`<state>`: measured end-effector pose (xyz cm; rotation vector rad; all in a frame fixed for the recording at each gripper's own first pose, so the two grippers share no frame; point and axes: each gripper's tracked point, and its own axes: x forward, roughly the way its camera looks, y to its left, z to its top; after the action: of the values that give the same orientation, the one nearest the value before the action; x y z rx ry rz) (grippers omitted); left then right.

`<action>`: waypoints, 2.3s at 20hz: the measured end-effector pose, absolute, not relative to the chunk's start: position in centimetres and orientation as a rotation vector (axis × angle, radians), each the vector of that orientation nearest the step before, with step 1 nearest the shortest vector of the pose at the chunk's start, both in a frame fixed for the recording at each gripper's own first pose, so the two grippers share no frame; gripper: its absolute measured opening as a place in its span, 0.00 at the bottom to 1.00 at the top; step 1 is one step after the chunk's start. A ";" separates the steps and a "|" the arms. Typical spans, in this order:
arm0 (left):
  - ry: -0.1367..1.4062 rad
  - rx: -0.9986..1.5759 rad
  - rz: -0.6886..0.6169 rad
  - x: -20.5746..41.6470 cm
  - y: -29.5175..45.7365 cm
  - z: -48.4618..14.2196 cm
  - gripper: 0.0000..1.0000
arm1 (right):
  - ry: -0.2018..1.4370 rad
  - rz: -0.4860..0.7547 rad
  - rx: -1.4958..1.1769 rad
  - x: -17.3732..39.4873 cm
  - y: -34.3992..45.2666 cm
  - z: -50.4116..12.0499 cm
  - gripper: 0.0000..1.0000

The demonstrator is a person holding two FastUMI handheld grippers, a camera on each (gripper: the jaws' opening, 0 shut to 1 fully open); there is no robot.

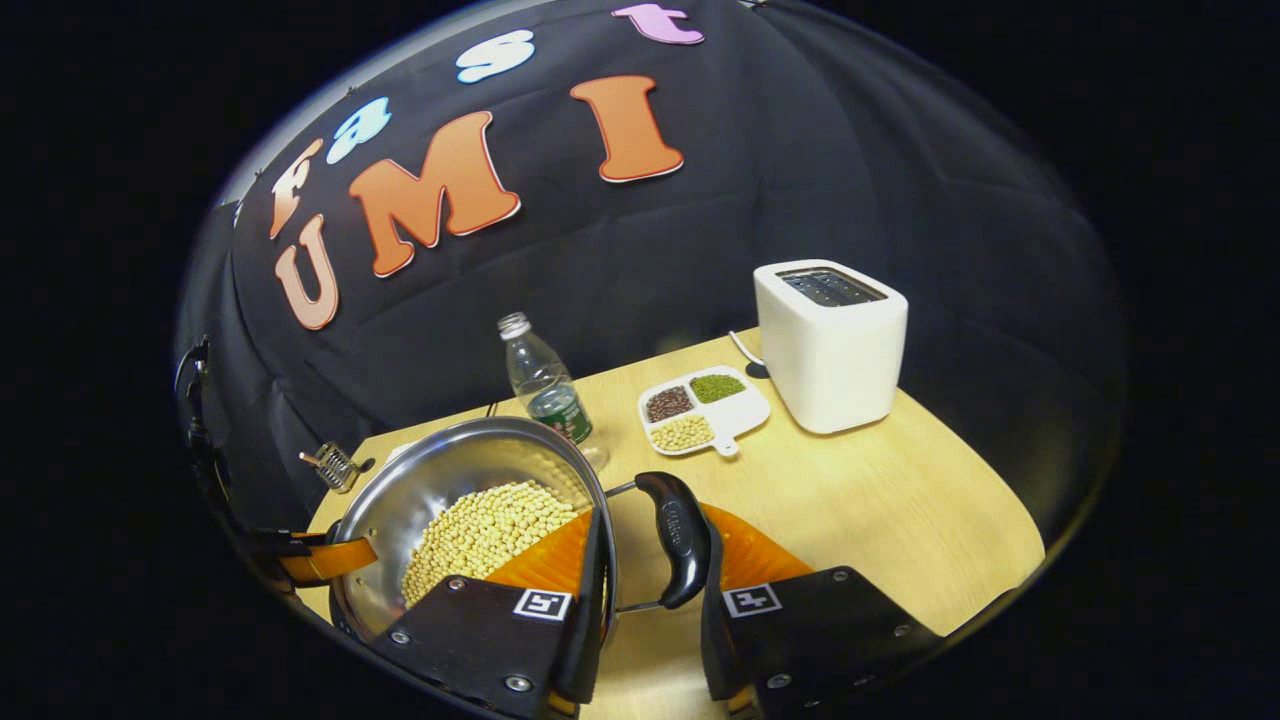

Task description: First push the handle of the pot to place it horizontally, then grasp the pot with both hands and set it on the induction cooktop.

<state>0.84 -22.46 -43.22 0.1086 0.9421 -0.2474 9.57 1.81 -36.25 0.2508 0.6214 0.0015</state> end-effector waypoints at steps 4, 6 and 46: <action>0.948 0.098 -0.222 0.8 -19.6 -42.9 0.54 | 0.633 0.026 0.250 9.5 4.3 -36.1 0.41; 0.971 0.059 -0.207 0.9 -18.3 -43.1 0.54 | 0.633 0.034 0.242 9.6 5.3 -36.0 0.41; 0.648 0.055 -0.043 4.8 -1.2 -32.2 0.97 | 0.548 0.102 0.144 8.7 13.5 -30.7 0.89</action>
<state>4.78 -1.23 -32.15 0.0548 0.6479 -0.0428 8.73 13.48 -30.74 0.1440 0.5485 0.1016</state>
